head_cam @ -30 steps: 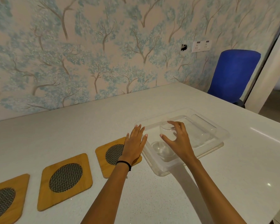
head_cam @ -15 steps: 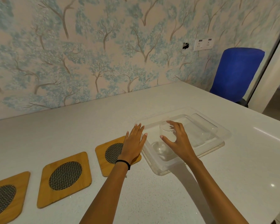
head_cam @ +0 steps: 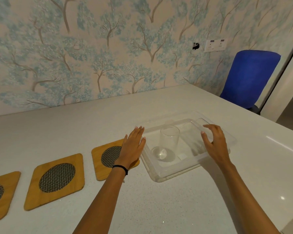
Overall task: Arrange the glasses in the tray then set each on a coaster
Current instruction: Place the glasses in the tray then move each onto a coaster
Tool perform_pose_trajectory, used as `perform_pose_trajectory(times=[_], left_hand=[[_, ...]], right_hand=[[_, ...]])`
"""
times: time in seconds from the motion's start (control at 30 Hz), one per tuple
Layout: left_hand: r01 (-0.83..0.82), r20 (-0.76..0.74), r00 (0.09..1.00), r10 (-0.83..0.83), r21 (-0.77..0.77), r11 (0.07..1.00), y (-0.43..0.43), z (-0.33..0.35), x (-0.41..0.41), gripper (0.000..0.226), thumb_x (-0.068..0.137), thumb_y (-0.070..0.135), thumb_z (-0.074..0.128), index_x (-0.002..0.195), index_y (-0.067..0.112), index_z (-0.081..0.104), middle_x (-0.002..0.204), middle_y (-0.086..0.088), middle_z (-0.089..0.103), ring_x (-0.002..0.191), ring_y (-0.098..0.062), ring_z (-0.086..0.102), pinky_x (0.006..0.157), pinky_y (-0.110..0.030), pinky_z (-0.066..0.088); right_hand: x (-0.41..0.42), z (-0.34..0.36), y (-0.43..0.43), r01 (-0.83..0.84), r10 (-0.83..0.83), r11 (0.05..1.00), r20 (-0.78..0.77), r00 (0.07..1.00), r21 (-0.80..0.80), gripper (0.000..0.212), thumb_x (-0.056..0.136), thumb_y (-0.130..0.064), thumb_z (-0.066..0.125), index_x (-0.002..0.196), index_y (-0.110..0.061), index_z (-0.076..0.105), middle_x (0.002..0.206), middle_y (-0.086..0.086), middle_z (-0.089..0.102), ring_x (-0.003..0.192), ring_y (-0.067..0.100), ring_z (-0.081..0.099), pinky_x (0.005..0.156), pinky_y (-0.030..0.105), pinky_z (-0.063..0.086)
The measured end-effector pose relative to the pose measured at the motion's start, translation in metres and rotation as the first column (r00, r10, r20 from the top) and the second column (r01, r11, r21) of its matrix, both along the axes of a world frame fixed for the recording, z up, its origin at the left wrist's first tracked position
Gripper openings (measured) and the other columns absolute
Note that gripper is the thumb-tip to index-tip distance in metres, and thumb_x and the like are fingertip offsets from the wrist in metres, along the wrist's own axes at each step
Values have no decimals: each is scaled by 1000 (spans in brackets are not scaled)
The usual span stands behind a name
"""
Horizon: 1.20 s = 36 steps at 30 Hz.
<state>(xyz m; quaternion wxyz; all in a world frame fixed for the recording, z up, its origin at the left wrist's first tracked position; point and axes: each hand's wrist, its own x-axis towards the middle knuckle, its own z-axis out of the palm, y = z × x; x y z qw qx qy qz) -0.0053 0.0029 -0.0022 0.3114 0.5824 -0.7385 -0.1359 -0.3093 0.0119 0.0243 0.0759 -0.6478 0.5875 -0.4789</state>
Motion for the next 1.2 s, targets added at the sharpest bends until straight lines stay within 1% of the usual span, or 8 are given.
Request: perform_pose_trajectory(times=[0.07, 0.23, 0.47, 0.67, 0.8, 0.9, 1.07, 1.2], left_hand=[[-10, -18, 1000, 10, 3, 1000, 1, 0, -1, 47, 99, 29, 31, 145, 23, 20, 156, 4, 20, 144, -9, 9, 118, -44, 5], [-31, -82, 996, 31, 2, 1000, 3, 4, -6, 44, 99, 25, 33, 143, 22, 27, 155, 2, 24, 144, -11, 13, 120, -42, 7], [-43, -67, 997, 42, -13, 999, 2, 9, -7, 42, 99, 22, 36, 140, 19, 35, 152, -1, 30, 143, -15, 19, 118, -46, 15], [-45, -55, 997, 45, 5, 999, 2, 8, -7, 43, 99, 24, 34, 142, 21, 31, 154, 1, 26, 144, -14, 15, 119, -46, 14], [-39, -89, 995, 40, 17, 999, 4, 7, -8, 43, 100, 24, 32, 143, 22, 28, 155, 2, 22, 144, -12, 12, 120, -44, 12], [-39, -107, 993, 40, 8, 999, 3, 7, -8, 43, 100, 24, 34, 143, 20, 30, 155, 1, 24, 144, -12, 14, 119, -35, 12], [-41, -94, 995, 41, 0, 999, 2, 8, -8, 43, 99, 23, 34, 142, 19, 31, 154, 0, 26, 143, -13, 15, 115, -28, 10], [-39, -91, 995, 39, -5, 999, 1, 7, -7, 43, 99, 24, 34, 142, 20, 31, 154, 0, 25, 143, -13, 15, 115, -29, 10]], right_hand=[[-9, -2, -1, -12, 13, 999, -36, 999, 44, 31, 92, -25, 53, 120, -13, 53, 122, 12, 54, 114, 29, 51, 93, 45, 47], [-10, -5, -8, 37, -23, 990, -106, 994, 134, 39, 89, -32, 57, 123, -13, 52, 124, 10, 56, 109, 25, 54, 83, 33, 43], [-7, -3, -9, 81, -49, 969, -142, 989, 233, 51, 85, -40, 60, 126, -13, 49, 120, 14, 58, 112, 28, 53, 83, 41, 47], [5, 4, -21, 102, 36, 927, -356, 934, 361, 69, 83, -51, 58, 136, -11, 39, 129, 16, 54, 117, 33, 51, 88, 44, 46], [4, 2, -23, 68, 108, 874, -330, 938, 480, 78, 81, -58, 55, 142, -19, 27, 134, 13, 52, 118, 32, 53, 91, 43, 43], [1, 1, -23, 49, 127, 862, -309, 943, 504, 78, 78, -58, 58, 140, -23, 27, 132, 12, 53, 115, 32, 54, 92, 44, 43], [2, 0, -20, -11, 83, 917, -163, 983, 398, 66, 74, -52, 67, 126, -24, 37, 120, 11, 57, 96, 26, 57, 78, 35, 43], [2, 0, -19, -22, 41, 960, -63, 997, 280, 64, 71, -48, 71, 122, -23, 40, 117, 7, 57, 101, 26, 56, 82, 37, 48]])
